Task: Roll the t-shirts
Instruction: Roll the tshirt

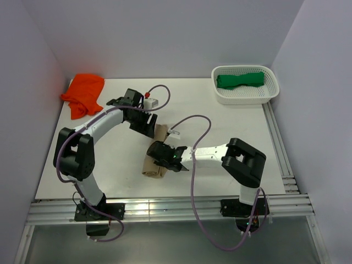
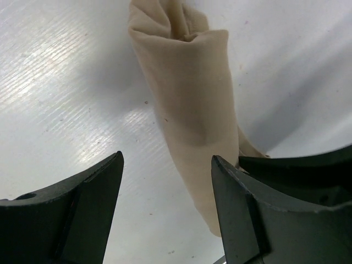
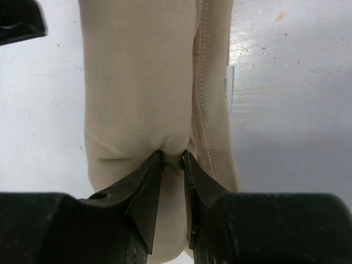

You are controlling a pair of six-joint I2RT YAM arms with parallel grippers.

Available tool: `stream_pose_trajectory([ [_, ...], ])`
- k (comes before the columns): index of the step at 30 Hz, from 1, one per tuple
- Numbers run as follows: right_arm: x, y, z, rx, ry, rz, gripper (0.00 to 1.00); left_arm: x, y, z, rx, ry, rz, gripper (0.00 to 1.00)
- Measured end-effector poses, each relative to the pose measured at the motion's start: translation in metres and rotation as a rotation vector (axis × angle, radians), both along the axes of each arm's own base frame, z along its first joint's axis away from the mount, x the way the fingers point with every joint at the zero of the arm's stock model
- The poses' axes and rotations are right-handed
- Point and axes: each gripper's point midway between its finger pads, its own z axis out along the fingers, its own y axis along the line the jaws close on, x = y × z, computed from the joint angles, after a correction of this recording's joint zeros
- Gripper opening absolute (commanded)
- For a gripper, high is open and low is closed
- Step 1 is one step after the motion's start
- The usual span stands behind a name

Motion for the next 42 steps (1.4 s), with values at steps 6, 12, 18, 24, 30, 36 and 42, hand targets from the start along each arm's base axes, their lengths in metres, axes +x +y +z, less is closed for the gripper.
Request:
stream_pose_trajectory([
  [6,0.0,-0.001,-0.007,0.072,0.013,-0.001,0.3,-0.008,-0.005,-0.007,-0.039,0.022,-0.037,0.69],
  [12,0.002,0.002,-0.007,0.105,0.014,0.004,0.32,-0.012,-0.01,-0.03,-0.06,0.067,-0.053,0.68],
  [18,0.005,0.0,-0.01,0.123,0.024,0.0,0.4,-0.008,-0.01,-0.044,-0.05,0.085,-0.021,0.64],
  [24,0.006,-0.002,-0.007,0.121,0.02,0.009,0.59,-0.005,-0.008,-0.051,-0.01,0.11,0.04,0.62],
  [30,0.006,-0.012,0.008,0.108,0.0,0.005,0.71,-0.004,-0.009,-0.05,0.022,0.1,0.054,0.62],
  [36,0.017,-0.014,0.031,0.145,-0.055,-0.005,0.77,-0.004,-0.01,-0.05,0.045,0.102,0.055,0.62],
  [42,0.033,-0.022,0.022,0.153,-0.071,-0.017,0.84,-0.005,-0.012,-0.05,0.062,0.104,0.051,0.62],
])
